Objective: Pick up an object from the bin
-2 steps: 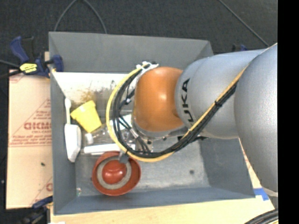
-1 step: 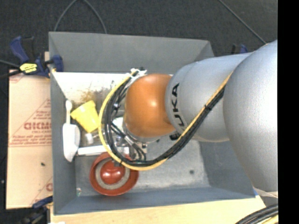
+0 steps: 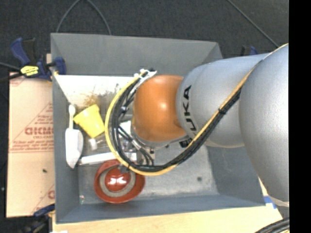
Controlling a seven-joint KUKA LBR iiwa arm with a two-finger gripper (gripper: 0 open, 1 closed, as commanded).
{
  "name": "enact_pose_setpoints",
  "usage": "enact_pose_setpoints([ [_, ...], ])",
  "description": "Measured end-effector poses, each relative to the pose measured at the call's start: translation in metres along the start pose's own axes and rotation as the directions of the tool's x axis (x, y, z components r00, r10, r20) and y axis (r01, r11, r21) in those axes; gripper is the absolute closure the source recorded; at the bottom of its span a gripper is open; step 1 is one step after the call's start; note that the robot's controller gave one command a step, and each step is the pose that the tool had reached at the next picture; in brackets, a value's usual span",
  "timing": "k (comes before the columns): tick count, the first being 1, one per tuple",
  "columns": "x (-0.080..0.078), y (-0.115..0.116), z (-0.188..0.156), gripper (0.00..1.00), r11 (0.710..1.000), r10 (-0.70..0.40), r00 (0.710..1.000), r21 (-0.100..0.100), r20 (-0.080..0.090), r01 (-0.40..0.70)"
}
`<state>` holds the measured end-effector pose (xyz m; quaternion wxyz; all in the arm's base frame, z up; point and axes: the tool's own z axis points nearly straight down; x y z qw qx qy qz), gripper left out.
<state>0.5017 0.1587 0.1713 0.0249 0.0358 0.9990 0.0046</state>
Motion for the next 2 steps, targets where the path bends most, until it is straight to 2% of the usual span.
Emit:
enact_pose_setpoints([
  [1, 0.001, 0.046, -0.032, 1.00, 0.998, -0.060, 0.998, 0.006, 0.002, 0.060],
  [2, -0.025, 0.040, -0.128, 1.00, 0.998, 0.058, 0.998, 0.003, -0.003, -0.058],
])
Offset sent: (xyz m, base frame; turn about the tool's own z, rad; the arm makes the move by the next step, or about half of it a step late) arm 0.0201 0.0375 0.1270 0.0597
